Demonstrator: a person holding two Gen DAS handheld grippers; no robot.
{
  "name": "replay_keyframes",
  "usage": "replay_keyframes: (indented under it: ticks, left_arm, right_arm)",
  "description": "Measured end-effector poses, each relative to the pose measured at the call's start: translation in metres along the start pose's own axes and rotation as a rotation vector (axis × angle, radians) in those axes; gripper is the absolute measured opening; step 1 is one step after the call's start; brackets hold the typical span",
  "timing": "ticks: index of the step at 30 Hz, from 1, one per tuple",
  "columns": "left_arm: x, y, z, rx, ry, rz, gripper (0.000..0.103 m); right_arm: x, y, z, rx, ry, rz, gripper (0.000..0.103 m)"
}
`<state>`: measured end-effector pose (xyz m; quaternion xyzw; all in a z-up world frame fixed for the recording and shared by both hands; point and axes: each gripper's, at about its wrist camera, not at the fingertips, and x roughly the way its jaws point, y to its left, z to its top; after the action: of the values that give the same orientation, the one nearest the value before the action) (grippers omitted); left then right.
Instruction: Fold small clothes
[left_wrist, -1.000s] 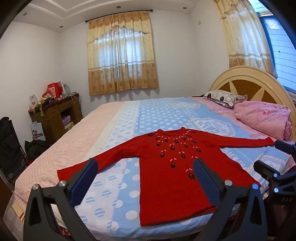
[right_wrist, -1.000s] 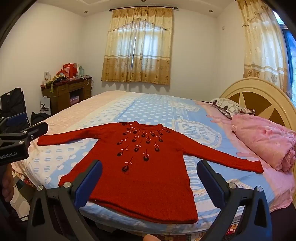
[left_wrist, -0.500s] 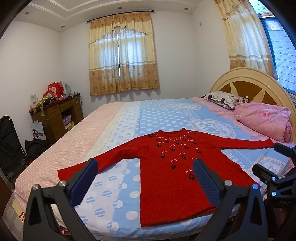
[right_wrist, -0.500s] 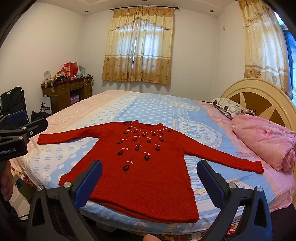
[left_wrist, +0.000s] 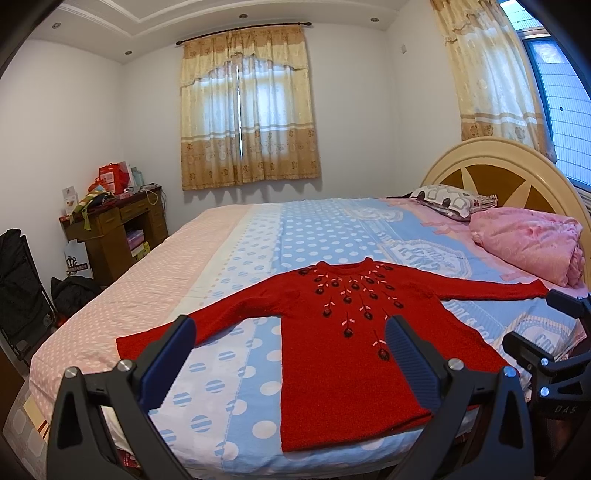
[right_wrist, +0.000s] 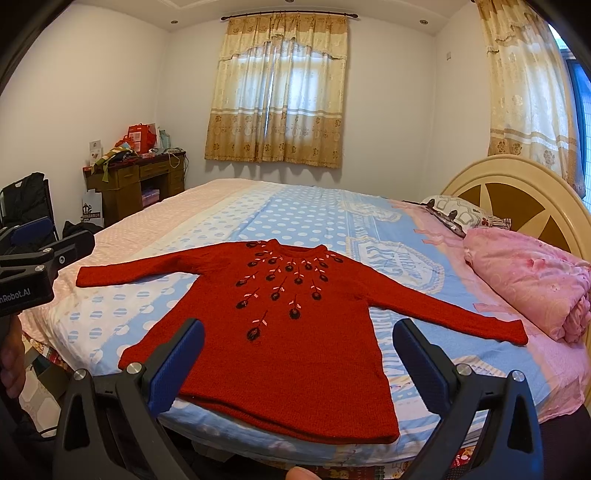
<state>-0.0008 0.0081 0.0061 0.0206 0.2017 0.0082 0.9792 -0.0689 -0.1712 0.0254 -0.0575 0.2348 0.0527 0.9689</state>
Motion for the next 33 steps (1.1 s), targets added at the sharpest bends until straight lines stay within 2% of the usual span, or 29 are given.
replay_keyframes:
  ticks: [33]
  left_arm:
    - [0.0000, 0.0089, -0.0004, -0.011, 0.003, 0.005, 0.103]
  right_arm:
    - [0.0027, 0.0057, -0.0046, -0.008, 0.010, 0.005, 0.102]
